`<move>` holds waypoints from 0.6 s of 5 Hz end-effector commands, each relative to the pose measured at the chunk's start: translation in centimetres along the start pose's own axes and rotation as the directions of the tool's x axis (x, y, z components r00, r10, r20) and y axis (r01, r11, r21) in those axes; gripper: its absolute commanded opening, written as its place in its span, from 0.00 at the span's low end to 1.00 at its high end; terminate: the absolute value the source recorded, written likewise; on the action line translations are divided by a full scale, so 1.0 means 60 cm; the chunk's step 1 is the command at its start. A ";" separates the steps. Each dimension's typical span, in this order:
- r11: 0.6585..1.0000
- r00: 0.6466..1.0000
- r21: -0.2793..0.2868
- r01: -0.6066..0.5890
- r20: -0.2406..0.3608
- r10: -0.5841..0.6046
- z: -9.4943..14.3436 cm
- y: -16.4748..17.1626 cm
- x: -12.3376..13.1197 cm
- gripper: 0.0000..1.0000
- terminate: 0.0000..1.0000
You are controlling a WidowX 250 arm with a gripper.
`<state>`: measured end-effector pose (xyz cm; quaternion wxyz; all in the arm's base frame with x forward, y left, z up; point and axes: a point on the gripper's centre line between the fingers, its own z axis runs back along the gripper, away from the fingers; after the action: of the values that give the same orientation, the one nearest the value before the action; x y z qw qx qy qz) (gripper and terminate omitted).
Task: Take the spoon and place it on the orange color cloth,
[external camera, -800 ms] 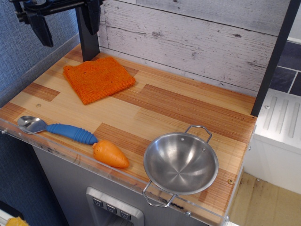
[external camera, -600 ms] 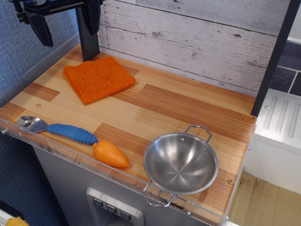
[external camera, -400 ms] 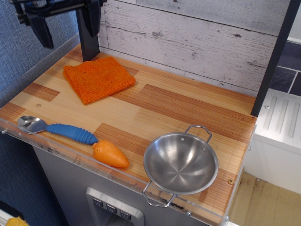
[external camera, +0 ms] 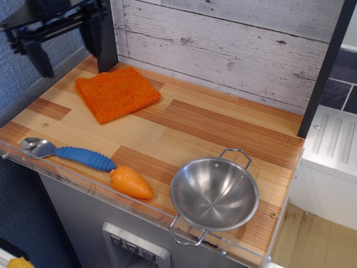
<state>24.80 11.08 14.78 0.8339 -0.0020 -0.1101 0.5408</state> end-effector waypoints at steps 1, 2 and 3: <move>0.995 0.995 0.004 -0.097 0.026 0.097 -0.008 0.009 0.011 1.00 0.00; 0.990 0.990 0.035 -0.137 0.033 0.136 -0.031 0.003 -0.002 1.00 0.00; 0.984 0.987 0.068 -0.163 0.022 0.162 -0.057 0.008 -0.015 1.00 0.00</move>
<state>24.24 10.90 10.18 0.7871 0.0300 -0.0798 0.6109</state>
